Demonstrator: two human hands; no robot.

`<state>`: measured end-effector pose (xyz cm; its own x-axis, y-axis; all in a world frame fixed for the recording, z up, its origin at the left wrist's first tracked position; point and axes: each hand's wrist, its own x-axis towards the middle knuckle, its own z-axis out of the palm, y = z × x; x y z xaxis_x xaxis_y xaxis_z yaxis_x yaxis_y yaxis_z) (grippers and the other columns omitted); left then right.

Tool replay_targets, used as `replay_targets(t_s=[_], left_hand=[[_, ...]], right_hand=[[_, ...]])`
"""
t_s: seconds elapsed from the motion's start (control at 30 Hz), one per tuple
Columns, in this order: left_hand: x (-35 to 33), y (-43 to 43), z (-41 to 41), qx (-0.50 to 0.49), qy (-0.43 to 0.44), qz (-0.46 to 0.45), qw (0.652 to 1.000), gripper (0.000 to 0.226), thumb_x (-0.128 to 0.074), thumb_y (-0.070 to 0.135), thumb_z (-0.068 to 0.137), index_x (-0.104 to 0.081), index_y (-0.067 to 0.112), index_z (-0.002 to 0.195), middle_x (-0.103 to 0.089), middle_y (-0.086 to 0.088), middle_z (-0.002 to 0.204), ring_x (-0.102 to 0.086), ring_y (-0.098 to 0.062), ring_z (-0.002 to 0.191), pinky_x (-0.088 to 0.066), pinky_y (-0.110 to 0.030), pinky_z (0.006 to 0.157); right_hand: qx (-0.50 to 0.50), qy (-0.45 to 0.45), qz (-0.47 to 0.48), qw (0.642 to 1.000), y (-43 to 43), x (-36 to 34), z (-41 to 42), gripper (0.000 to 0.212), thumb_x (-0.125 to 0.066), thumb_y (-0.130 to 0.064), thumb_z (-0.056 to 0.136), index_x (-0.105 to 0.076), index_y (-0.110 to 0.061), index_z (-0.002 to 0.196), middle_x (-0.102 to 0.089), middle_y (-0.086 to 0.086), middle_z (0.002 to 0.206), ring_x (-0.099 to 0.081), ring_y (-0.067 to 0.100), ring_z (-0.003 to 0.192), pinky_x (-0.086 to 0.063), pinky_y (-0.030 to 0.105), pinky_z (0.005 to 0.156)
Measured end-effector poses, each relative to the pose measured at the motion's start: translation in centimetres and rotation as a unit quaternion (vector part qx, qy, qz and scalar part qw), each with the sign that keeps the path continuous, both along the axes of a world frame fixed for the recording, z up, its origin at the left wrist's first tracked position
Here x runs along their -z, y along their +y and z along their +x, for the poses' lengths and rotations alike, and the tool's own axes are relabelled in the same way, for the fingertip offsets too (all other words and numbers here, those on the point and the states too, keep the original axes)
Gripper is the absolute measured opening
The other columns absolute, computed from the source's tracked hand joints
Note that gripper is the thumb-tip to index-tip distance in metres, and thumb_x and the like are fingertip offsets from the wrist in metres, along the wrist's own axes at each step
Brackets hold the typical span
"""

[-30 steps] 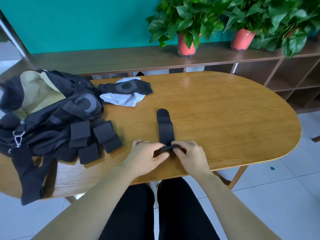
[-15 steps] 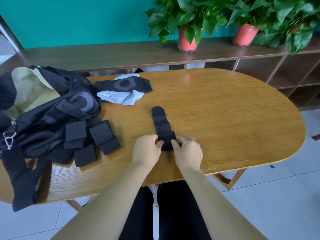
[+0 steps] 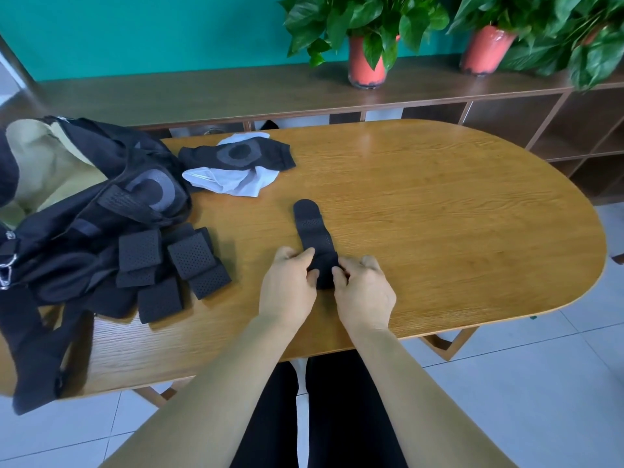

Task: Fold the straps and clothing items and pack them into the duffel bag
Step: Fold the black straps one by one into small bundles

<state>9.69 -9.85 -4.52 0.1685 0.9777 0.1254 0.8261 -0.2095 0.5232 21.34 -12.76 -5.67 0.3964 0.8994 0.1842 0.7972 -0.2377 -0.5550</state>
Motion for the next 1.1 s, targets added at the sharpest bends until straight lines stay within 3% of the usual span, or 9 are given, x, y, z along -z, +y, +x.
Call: replay_targets(t_s=[0.13, 0.23, 0.4, 0.57, 0.67, 0.77, 0.9, 0.97, 1.1], left_hand=[[0.3, 0.1, -0.3, 0.054, 0.021, 0.019, 0.998, 0.031, -0.054, 0.021, 0.096, -0.063, 0.014, 0.125, -0.051, -0.003, 0.119, -0.06, -0.021, 0.098, -0.051, -0.031, 0.082], [-0.3, 0.1, -0.4, 0.086, 0.097, 0.014, 0.992, 0.035, -0.05, 0.031, 0.096, -0.062, 0.018, 0.126, -0.044, 0.001, 0.131, -0.049, -0.02, 0.113, -0.047, -0.034, 0.088], [-2.1, 0.4, -1.6, 0.163, 0.223, 0.016, 0.961, 0.05, -0.052, 0.048, 0.087, -0.056, 0.026, 0.131, -0.049, 0.011, 0.136, -0.038, -0.016, 0.123, -0.03, -0.035, 0.095], [-1.9, -1.2, -3.7, 0.185, 0.143, 0.019, 0.972, 0.038, -0.049, 0.033, 0.089, -0.06, 0.032, 0.125, -0.063, 0.014, 0.12, -0.049, -0.009, 0.114, -0.027, -0.029, 0.092], [-1.7, -1.6, -4.0, 0.149, 0.066, -0.016, 0.987, 0.034, -0.051, 0.029, 0.094, -0.058, 0.032, 0.127, -0.069, 0.009, 0.103, -0.06, -0.01, 0.096, -0.042, -0.029, 0.089], [-1.6, -1.9, -3.3, 0.069, -0.048, -0.049, 0.995, 0.025, -0.057, 0.029, 0.094, -0.063, 0.022, 0.117, -0.071, 0.006, 0.104, -0.066, -0.012, 0.092, -0.053, -0.035, 0.082], [-1.1, -1.7, -1.9, -0.015, -0.01, 0.001, 1.0, 0.025, -0.059, 0.03, 0.092, -0.056, 0.013, 0.075, -0.058, 0.003, 0.065, -0.052, -0.015, 0.058, -0.041, -0.028, 0.051], [-1.0, -1.5, -1.4, -0.028, -0.003, -0.005, 1.0, 0.021, -0.059, 0.032, 0.093, -0.063, 0.014, 0.082, -0.061, 0.004, 0.071, -0.053, -0.012, 0.061, -0.039, -0.024, 0.052], [-1.0, -1.1, -1.0, -0.041, -0.027, -0.034, 0.998, 0.038, -0.059, 0.03, 0.093, -0.059, 0.016, 0.129, -0.066, -0.001, 0.12, -0.063, -0.017, 0.106, -0.052, -0.028, 0.085]], right_hand=[[-0.009, -0.018, 0.003, 1.0, 0.1, 0.1, -0.1, 0.022, -0.054, -0.03, 0.094, -0.071, -0.021, 0.107, -0.056, -0.001, 0.105, -0.058, 0.019, 0.088, -0.034, 0.023, 0.059], [-0.016, -0.036, -0.014, 0.999, 0.2, -0.1, 0.0, 0.022, -0.052, -0.03, 0.095, -0.071, -0.02, 0.101, -0.054, -0.001, 0.104, -0.057, 0.02, 0.088, -0.033, 0.023, 0.059], [-0.075, 0.032, -0.062, 0.995, -0.5, -1.0, 1.0, 0.028, -0.05, -0.022, 0.093, -0.066, -0.019, 0.117, -0.052, 0.001, 0.12, -0.054, 0.02, 0.106, -0.045, 0.027, 0.074], [-0.237, 0.057, -0.007, 0.97, -3.6, -1.2, 2.1, 0.054, -0.056, -0.001, 0.079, -0.056, -0.018, 0.131, -0.052, -0.006, 0.128, -0.038, 0.008, 0.121, -0.034, 0.018, 0.1], [-0.198, 0.103, 0.023, 0.974, -3.8, -0.6, 1.5, 0.032, -0.061, -0.008, 0.087, -0.066, -0.016, 0.118, -0.063, -0.003, 0.109, -0.052, 0.012, 0.109, -0.038, 0.018, 0.092], [-0.101, 0.16, 0.018, 0.982, -2.8, -0.5, 0.7, 0.016, -0.059, -0.02, 0.091, -0.069, -0.015, 0.102, -0.067, 0.0, 0.09, -0.06, 0.019, 0.087, -0.05, 0.034, 0.078], [-0.029, 0.129, 0.016, 0.991, -1.9, -0.9, -0.4, 0.015, -0.058, -0.024, 0.092, -0.07, -0.016, 0.096, -0.066, -0.001, 0.083, -0.058, 0.02, 0.082, -0.046, 0.029, 0.067], [-0.01, 0.114, 0.013, 0.993, -1.6, -1.1, -0.5, 0.015, -0.058, -0.023, 0.092, -0.071, -0.017, 0.095, -0.065, -0.001, 0.084, -0.058, 0.019, 0.083, -0.046, 0.029, 0.066], [0.001, 0.098, -0.007, 0.995, -1.1, -1.0, -0.6, 0.018, -0.057, -0.023, 0.092, -0.071, -0.02, 0.102, -0.068, -0.001, 0.095, -0.059, 0.018, 0.09, -0.05, 0.029, 0.07]])
